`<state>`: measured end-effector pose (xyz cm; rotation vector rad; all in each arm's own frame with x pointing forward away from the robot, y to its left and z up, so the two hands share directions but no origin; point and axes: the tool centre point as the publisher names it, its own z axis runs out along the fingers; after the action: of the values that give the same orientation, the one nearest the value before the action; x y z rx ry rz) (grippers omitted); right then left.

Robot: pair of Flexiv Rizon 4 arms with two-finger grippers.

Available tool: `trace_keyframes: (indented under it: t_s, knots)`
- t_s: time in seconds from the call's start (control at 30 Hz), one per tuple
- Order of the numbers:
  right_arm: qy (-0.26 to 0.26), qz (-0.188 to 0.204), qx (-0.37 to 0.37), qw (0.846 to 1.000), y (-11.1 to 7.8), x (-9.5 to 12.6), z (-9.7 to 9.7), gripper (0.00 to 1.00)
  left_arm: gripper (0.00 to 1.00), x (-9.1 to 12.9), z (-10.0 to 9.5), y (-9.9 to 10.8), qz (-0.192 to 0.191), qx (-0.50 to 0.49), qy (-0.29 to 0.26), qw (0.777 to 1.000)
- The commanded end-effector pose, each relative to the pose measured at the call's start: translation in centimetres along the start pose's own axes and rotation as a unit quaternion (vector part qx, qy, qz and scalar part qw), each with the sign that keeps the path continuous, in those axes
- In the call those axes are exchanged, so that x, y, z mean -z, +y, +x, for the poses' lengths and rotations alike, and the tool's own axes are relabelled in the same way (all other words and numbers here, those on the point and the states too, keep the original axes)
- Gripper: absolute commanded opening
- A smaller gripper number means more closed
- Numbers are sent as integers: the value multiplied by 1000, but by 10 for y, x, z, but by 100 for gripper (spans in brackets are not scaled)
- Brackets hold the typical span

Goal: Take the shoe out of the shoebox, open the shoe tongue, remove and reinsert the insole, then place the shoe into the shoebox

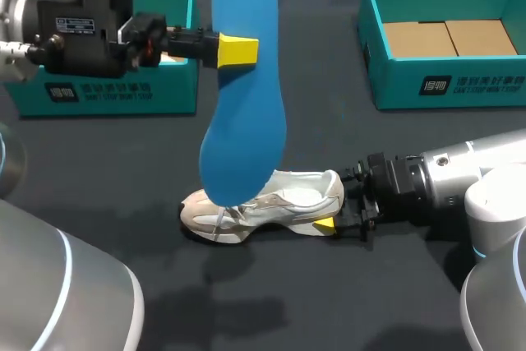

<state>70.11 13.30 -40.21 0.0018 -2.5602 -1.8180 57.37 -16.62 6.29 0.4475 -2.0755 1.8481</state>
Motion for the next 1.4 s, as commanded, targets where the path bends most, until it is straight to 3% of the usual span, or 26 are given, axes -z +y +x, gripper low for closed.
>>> trace_keyframes:
  t_s: [0.03, 0.33, 0.37, 0.4, 0.43, 0.83, 1.17, 1.4]
  knots:
    - [-1, 1, 0, 1000, 0, -1, 1, 0, 0, -4, -6, 2, 3, 4, 4, 1000]
    - [-13, 5, -1, 1000, -3, 1, 2, 0, 0, -4, -6, 2, 3, 4, 4, 1000]
    - [-15, 4, 1, 1000, -3, 2, 2, 4, 0, -4, -6, 2, 3, 4, 4, 1000]
    - [-14, 5, 2, 1000, -3, 2, 2, 31, 0, -4, -6, 2, 3, 4, 4, 1000]
    - [-13, 9, 1, 1000, -4, 3, 2, 100, 0, -4, -6, 2, 3, 4, 4, 1000]
    - [-21, 70, -10, 997, 2, 21, 4, 100, 0, -4, -6, 2, 3, 4, 4, 1000]
    - [4, 222, -63, 973, 17, 50, 9, 100, 0, -4, -6, 2, 3, 4, 4, 1000]
    - [8, 350, -78, 933, 47, 62, 11, 100, 0, -4, -6, 2, 3, 4, 4, 1000]
